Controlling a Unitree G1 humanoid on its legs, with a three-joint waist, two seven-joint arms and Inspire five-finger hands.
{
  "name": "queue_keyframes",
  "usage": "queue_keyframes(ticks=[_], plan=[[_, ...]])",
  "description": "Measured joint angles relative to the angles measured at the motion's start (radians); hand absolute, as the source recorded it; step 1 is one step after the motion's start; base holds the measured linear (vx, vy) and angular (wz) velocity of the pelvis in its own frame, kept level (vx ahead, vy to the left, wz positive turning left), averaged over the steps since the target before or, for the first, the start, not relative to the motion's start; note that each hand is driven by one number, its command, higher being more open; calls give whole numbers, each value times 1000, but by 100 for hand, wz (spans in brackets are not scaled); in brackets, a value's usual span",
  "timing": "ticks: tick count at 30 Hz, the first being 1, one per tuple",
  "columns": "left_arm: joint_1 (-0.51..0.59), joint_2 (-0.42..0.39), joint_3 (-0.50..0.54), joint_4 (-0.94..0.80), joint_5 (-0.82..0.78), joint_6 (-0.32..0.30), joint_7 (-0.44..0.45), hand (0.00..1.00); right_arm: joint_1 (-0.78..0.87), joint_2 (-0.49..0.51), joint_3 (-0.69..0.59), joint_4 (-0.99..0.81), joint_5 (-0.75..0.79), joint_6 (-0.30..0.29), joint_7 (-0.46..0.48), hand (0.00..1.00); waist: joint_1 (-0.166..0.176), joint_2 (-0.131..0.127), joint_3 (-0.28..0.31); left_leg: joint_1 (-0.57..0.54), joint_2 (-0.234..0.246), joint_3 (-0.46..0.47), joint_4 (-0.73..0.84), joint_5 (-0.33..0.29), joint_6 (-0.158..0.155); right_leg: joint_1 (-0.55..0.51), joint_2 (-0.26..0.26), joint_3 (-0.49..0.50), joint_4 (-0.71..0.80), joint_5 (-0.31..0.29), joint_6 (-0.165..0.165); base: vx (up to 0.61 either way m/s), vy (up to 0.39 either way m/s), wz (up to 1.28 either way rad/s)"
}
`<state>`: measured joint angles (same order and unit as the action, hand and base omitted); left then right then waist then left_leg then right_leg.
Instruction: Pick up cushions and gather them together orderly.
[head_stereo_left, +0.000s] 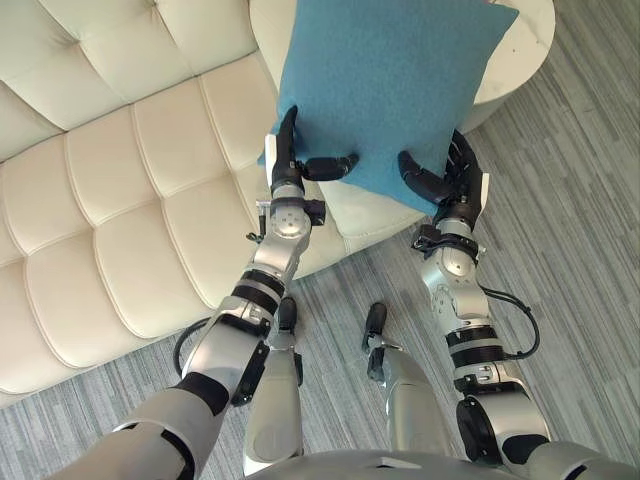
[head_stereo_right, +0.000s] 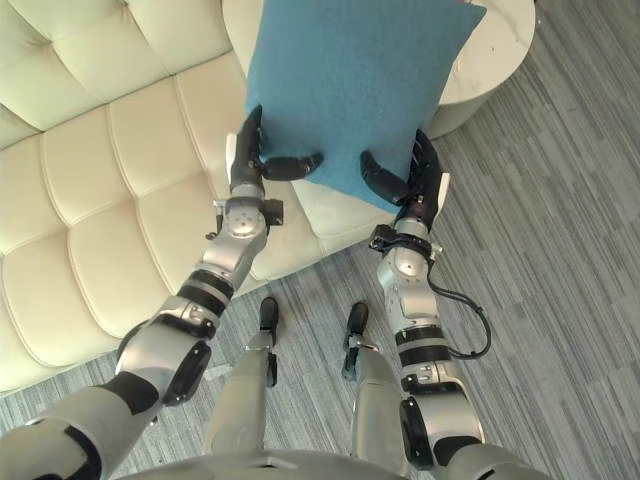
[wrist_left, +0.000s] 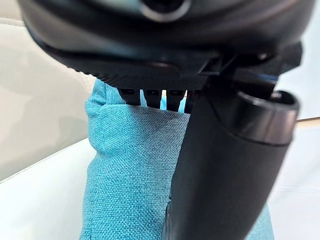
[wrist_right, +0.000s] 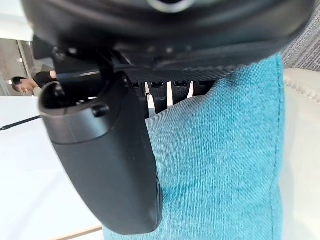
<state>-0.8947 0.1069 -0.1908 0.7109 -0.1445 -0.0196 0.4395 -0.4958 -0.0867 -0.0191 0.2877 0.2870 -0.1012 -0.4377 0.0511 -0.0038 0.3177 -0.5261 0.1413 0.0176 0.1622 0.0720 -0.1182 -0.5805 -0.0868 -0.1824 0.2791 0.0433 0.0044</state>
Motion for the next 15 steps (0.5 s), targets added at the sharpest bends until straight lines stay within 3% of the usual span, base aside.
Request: queue_keyframes(ticks=[11, 15], plan=[[-64, 42, -23, -58, -3, 0, 13, 0, -32, 5, 34, -49, 40, -2, 1, 0, -11, -19, 23, 20, -2, 31, -6, 0, 0, 12, 1, 25, -25, 17, 0, 29, -3, -6], [61, 43, -54, -217, -4, 3, 14, 0, 62, 1, 36, -173, 41, -6, -6, 0, -23, -20, 24, 94, -2, 40, -41, 0, 0, 72, 2, 27, -33, 9, 5, 61, -5, -5]])
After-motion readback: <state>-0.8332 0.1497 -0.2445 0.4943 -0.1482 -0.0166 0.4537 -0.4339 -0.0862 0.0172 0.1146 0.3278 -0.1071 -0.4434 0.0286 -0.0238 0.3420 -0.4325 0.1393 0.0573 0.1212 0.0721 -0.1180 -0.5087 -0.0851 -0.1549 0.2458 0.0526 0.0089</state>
